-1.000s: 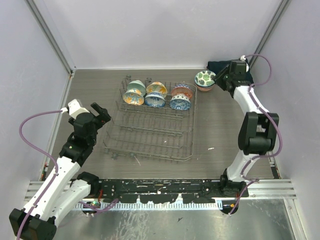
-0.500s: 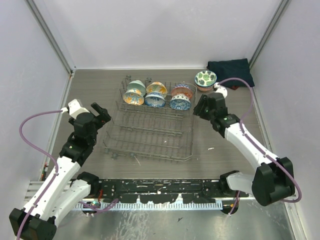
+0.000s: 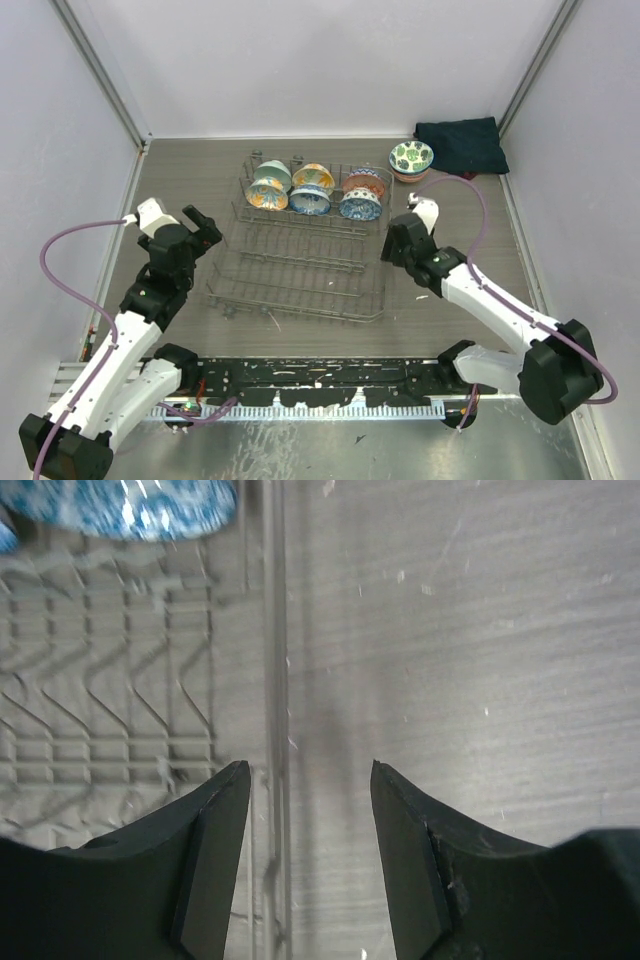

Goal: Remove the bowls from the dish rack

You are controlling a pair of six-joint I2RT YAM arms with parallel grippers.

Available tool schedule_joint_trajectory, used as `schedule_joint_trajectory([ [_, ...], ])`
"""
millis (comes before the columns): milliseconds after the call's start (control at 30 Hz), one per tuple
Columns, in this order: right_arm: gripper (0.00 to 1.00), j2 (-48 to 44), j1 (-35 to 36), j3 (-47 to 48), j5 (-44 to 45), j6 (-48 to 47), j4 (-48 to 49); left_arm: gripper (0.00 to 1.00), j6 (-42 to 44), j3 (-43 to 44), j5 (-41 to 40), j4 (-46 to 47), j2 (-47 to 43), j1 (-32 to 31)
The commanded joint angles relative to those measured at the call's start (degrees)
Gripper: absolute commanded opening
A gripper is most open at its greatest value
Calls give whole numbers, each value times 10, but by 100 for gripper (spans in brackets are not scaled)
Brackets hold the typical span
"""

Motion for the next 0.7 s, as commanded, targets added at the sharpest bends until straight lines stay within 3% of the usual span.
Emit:
schedule_joint_trajectory([
  [0, 58, -39, 34, -31, 35, 27, -21, 98, 9, 15, -11, 19, 1, -1],
  [367, 55, -105, 92, -97, 13, 72, -39, 98, 9, 14, -11, 19, 0, -1],
  [667, 38, -117, 116, -126, 6, 90, -25, 98, 10, 14, -11, 18, 0, -2],
])
